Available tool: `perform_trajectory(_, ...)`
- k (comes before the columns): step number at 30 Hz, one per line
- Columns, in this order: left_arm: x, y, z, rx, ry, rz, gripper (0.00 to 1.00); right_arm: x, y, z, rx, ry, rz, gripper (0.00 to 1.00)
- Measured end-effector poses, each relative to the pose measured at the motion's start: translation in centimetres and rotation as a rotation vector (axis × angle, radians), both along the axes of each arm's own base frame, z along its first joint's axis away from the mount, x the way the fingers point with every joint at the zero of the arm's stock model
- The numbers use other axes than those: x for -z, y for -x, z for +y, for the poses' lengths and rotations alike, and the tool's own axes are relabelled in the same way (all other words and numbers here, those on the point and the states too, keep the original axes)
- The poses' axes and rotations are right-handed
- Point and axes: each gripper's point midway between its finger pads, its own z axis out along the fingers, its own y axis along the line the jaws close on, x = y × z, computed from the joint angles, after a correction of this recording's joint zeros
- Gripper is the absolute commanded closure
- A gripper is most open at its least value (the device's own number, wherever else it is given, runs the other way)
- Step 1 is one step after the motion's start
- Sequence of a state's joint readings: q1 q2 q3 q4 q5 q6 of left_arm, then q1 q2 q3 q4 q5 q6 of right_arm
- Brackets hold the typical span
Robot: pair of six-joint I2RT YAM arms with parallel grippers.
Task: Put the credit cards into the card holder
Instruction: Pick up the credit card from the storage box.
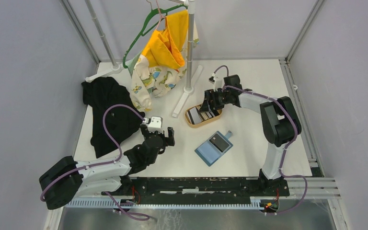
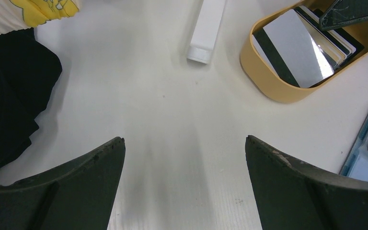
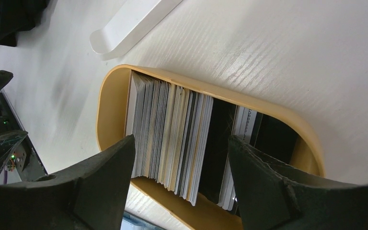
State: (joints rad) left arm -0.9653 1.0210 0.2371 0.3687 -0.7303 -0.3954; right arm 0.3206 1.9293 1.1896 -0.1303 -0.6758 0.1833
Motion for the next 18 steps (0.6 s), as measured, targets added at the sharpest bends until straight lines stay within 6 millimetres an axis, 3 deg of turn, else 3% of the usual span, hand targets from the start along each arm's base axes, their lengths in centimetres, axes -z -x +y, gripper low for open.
perform_trajectory(10, -0.4, -0.2, -0.3, 0.0, 0.008, -0.005, 0.01, -0.8, 0.6, 0.9, -0.009, -0.06, 0.041, 0.36)
perform_trajectory(18, -0.3, -0.2, -0.3, 0.0, 0.001, -0.001, 0.02, -2.1, 1.6, 1.9, -0.041, -0.14, 0.075, 0.37)
